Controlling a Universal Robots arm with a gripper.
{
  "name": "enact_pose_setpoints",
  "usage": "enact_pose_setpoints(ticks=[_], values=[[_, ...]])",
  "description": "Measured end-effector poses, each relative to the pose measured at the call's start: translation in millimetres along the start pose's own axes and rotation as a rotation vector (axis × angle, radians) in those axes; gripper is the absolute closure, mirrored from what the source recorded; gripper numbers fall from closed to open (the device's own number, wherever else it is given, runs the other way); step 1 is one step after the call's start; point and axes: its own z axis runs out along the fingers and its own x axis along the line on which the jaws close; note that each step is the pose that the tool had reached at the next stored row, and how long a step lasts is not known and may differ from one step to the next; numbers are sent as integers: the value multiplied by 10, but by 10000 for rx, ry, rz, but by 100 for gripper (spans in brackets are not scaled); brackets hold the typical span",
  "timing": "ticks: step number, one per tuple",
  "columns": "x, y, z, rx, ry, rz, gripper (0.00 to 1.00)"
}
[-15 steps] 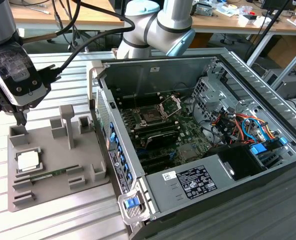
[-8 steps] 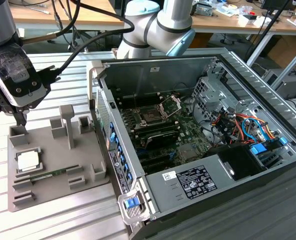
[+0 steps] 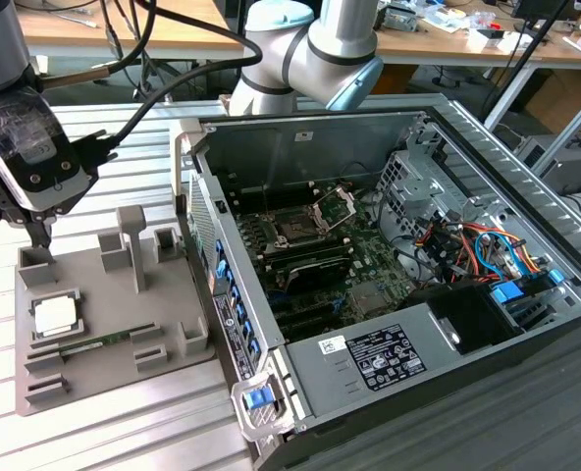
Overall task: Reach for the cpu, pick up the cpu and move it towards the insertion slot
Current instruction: 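Reach for the cpu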
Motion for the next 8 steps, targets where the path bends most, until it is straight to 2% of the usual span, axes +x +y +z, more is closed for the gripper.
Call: enact_pose_setpoints(ticks=[8], values=[[13,0,10,0,0,0,89]])
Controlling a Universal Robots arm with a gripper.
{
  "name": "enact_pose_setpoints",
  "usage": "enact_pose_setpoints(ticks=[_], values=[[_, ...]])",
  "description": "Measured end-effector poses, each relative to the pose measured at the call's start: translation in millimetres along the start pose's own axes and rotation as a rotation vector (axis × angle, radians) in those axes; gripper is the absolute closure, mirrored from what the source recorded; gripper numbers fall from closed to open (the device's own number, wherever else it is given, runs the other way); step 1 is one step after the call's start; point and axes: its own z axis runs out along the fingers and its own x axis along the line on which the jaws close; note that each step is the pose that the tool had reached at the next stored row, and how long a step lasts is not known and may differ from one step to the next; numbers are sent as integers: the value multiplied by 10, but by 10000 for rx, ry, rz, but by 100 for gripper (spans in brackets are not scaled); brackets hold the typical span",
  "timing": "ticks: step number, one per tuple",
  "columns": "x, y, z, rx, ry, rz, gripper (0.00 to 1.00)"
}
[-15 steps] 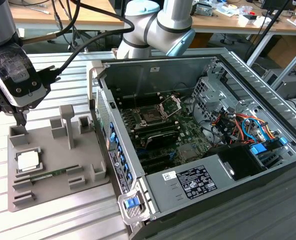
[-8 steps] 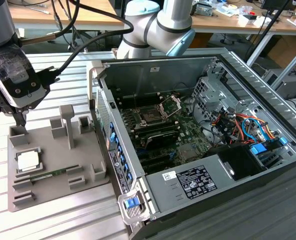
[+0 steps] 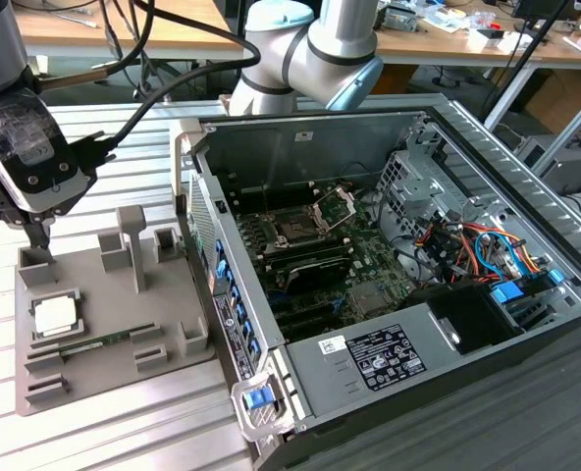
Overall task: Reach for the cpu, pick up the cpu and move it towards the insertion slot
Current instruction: 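Reach for the cpu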
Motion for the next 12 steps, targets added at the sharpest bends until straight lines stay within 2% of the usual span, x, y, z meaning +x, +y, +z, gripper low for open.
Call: enact_pose_setpoints(ticks=[12], values=[[32,0,14,0,0,0,89]])
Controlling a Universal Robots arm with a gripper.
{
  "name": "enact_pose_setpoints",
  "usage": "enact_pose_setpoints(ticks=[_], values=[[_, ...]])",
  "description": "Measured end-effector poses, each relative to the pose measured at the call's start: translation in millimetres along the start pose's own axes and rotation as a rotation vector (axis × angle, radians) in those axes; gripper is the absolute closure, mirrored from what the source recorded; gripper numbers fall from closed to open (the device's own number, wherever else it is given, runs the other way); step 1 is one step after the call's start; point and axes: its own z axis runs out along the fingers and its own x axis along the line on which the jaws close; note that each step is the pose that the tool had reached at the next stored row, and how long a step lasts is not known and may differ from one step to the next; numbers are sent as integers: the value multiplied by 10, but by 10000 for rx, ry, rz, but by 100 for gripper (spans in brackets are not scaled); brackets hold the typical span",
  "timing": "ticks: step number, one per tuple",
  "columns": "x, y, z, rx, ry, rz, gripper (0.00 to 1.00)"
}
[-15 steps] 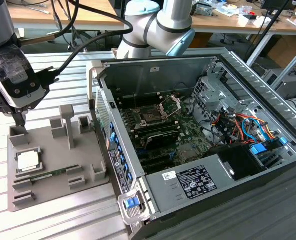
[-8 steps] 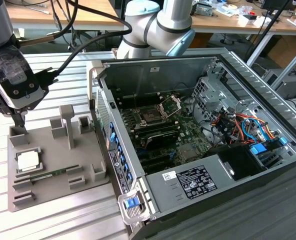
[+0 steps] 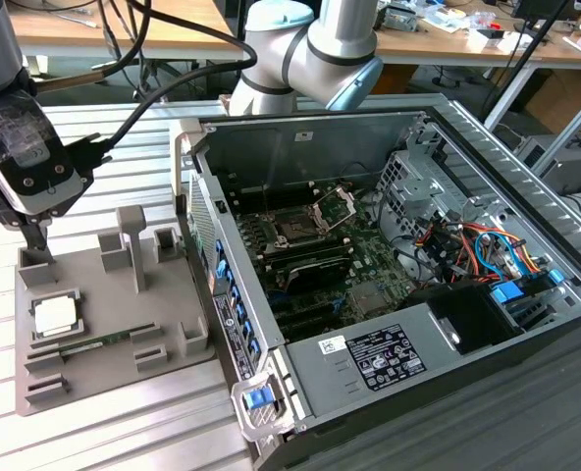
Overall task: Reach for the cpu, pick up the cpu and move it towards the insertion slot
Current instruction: 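Reach for the cpu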
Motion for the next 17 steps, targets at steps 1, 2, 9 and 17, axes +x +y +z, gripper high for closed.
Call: enact_pose_setpoints(ticks=[1,2,9,17], values=[[2,0,1,0,0,0,89],[5,0,2,0,-1,0,89],[27,0,9,0,0,1,89],[51,0,17,0,-1,0,89]])
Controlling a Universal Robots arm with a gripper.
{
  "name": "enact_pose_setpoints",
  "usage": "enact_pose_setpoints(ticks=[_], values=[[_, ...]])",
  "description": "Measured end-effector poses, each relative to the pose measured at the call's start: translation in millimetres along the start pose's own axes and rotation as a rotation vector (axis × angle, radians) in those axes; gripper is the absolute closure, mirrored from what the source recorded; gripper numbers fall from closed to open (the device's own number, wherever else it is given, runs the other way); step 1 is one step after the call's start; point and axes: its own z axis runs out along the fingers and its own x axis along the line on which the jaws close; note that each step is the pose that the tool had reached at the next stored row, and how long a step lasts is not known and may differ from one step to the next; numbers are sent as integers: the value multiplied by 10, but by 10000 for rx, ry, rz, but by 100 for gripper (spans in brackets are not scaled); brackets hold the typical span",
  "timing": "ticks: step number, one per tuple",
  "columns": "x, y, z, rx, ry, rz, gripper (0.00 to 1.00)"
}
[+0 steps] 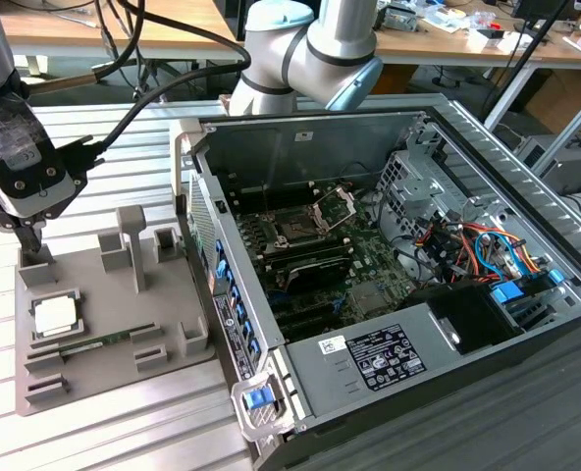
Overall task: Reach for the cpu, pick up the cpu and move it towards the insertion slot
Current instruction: 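Reach for the cpu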
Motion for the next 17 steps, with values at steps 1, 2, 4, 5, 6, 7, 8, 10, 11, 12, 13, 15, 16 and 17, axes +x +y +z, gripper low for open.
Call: enact_pose_setpoints(ticks=[1,2,4,5,6,7,8,10,11,12,13,15,16,17], values=[[3,0,1,0,1,0,89],[5,0,2,0,0,0,89],[10,0,4,-1,0,-1,89],[13,0,4,-1,1,0,89],[15,0,5,-1,1,0,89],[17,0,6,0,0,0,89],[20,0,6,-1,1,0,89],[25,0,8,0,0,0,89],[28,0,9,0,0,0,89],[31,0,11,-1,0,0,89],[33,0,12,-1,0,0,89],[39,0,14,0,1,0,89],[45,1,16,0,1,1,89],[50,1,17,1,2,1,89]])
